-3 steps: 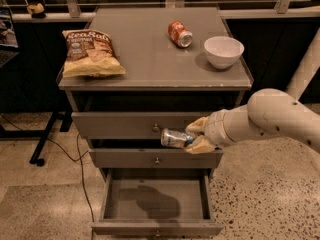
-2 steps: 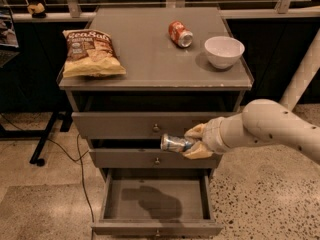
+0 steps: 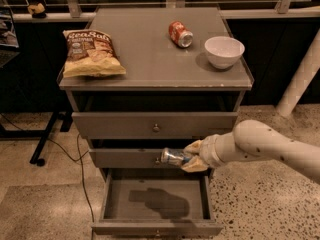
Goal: Place redbull can into bottom drawer
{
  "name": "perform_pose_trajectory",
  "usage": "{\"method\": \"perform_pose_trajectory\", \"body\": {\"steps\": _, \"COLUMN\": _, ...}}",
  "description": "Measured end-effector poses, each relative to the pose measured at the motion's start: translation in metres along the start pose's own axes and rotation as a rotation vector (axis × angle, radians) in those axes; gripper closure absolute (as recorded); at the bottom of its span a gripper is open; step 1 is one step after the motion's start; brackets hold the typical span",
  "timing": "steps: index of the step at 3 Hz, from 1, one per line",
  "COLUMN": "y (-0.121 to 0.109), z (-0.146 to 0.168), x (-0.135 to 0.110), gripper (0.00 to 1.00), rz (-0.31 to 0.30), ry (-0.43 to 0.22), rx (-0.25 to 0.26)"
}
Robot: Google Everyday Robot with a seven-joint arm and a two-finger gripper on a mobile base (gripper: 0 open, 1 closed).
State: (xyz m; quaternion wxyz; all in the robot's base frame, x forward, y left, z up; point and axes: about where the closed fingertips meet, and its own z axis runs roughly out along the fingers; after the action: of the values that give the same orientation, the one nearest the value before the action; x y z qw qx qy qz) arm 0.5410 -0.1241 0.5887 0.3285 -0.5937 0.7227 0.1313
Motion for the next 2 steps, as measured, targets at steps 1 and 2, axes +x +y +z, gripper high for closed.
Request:
{"method": "perform_pose_trajectory", "body": {"steps": 1, "y": 0.011, "z": 0.033, "x": 0.031, "gripper": 1.0, "rz": 0.05, "ry": 0.006, "rx": -0.042}}
{"method": "perform_pose_trajectory", "body": {"steps": 2, "y": 0.019, "z": 0.063, "x": 0.056, "gripper": 1.0, "rz": 0.085, "ry": 0.029, "rx": -0.073}}
